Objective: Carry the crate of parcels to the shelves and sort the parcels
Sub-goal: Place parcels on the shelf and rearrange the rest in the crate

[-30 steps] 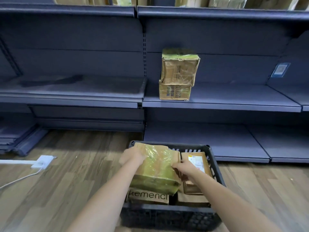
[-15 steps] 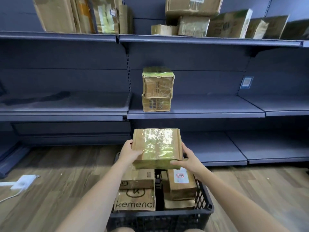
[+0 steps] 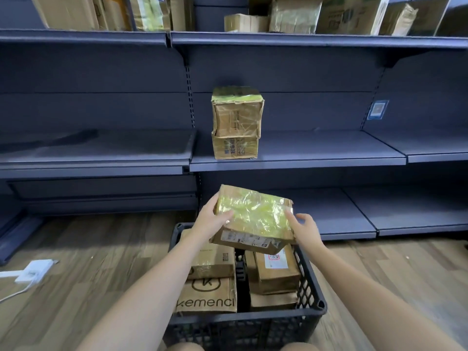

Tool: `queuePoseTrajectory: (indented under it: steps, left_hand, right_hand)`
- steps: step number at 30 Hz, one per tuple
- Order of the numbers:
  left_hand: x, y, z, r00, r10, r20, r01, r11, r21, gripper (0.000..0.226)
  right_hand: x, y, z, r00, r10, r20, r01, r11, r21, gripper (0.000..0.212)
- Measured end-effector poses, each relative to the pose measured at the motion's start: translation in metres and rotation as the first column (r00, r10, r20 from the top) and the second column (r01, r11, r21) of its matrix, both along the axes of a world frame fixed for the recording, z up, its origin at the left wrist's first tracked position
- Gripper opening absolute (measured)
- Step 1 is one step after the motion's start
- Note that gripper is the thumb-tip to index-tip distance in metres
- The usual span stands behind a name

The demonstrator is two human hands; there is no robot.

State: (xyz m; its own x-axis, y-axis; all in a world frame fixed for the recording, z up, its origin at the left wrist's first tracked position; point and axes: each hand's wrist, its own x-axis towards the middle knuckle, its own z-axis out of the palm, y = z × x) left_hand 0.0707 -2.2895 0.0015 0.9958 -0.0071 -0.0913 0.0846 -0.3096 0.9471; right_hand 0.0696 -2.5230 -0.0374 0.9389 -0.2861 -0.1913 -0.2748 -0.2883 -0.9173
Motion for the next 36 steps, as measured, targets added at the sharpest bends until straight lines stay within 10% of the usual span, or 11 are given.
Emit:
queuePoseTrajectory:
  steps: [8, 18, 30, 36]
  left_hand:
    - [0.008, -0.001, -0.011, 0.964, 0.259, -0.063, -0.247, 0.957, 0.152, 0.055]
    - [0.013, -0.005, -0.026, 1.0, -0.016, 0.006, 0.015, 0.988, 0.155, 0.058]
    - [0.026, -0.006, -0.034, 0.997, 0.036, 0.067, -0.053, 0.962, 0.266, 0.021]
    - [0.041, -0.022, -0.036, 0.993, 0.079, 0.087, -0.099, 0.962, 0.256, 0.017]
  right_hand:
    - [-0.005, -0.011, -0.007, 0.93, 0.368, 0.012, -0.366, 0.928, -0.067, 0.062]
    - [-0.003, -0.014, -0.024, 0.998, 0.045, 0.051, -0.039, 0.994, -0.102, 0.03]
    - [-0.009, -0.034, -0.027, 0.901, 0.414, -0.13, -0.355, 0.876, 0.327, 0.033]
    - [-0.023, -0.034, -0.037, 0.948, 0.3, -0.105, -0.241, 0.894, 0.377, 0.022]
